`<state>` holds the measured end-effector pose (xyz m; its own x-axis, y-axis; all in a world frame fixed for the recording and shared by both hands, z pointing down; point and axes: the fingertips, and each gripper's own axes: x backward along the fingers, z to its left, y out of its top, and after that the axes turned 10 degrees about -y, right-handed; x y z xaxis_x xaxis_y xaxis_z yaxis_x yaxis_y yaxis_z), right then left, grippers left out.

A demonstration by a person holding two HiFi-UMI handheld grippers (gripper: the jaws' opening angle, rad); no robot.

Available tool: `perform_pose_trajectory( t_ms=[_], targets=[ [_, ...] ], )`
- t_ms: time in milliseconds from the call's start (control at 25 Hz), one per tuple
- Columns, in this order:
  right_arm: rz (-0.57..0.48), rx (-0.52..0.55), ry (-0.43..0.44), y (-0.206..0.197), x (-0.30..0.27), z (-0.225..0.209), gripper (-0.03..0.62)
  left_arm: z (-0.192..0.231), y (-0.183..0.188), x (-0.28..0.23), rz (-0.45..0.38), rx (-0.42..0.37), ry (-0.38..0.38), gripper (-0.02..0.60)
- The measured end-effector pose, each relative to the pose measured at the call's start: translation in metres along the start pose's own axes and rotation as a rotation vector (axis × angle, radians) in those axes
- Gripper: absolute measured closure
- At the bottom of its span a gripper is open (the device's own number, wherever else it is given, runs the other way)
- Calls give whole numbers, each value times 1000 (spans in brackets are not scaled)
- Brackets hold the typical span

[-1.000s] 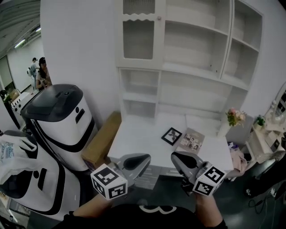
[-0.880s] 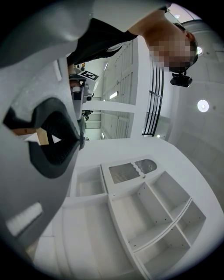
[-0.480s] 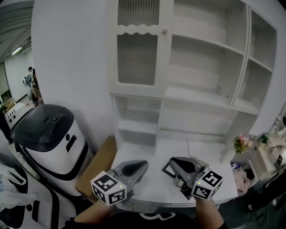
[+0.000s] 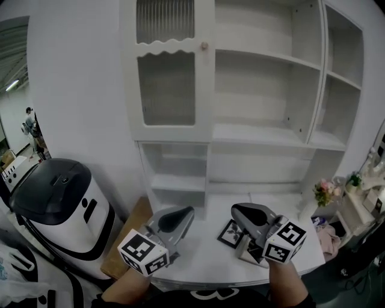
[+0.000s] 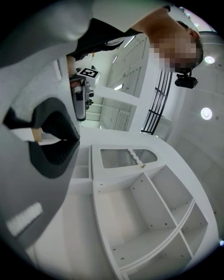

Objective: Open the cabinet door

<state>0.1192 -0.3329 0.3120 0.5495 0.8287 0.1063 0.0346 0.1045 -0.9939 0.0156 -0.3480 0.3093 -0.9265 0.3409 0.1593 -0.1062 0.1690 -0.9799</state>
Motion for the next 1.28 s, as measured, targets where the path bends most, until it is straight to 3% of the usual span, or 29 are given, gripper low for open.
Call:
perform_pose_trajectory(
  t_ms=[400, 720, 1000, 1280],
  targets=[
    [-48, 56, 53, 38, -29, -36, 591, 37, 33, -48, 45, -170, 27, 571],
    [-5, 207, 82, 59, -56, -74, 592, 76, 98, -92, 0, -327, 87, 571],
    [-22, 236, 122, 81, -74, -95, 591, 96, 157, -123, -28, -483, 116, 569],
    [-42, 288, 148, 95, -85, -112, 591, 132, 214, -146, -50, -623, 210, 555]
  ],
)
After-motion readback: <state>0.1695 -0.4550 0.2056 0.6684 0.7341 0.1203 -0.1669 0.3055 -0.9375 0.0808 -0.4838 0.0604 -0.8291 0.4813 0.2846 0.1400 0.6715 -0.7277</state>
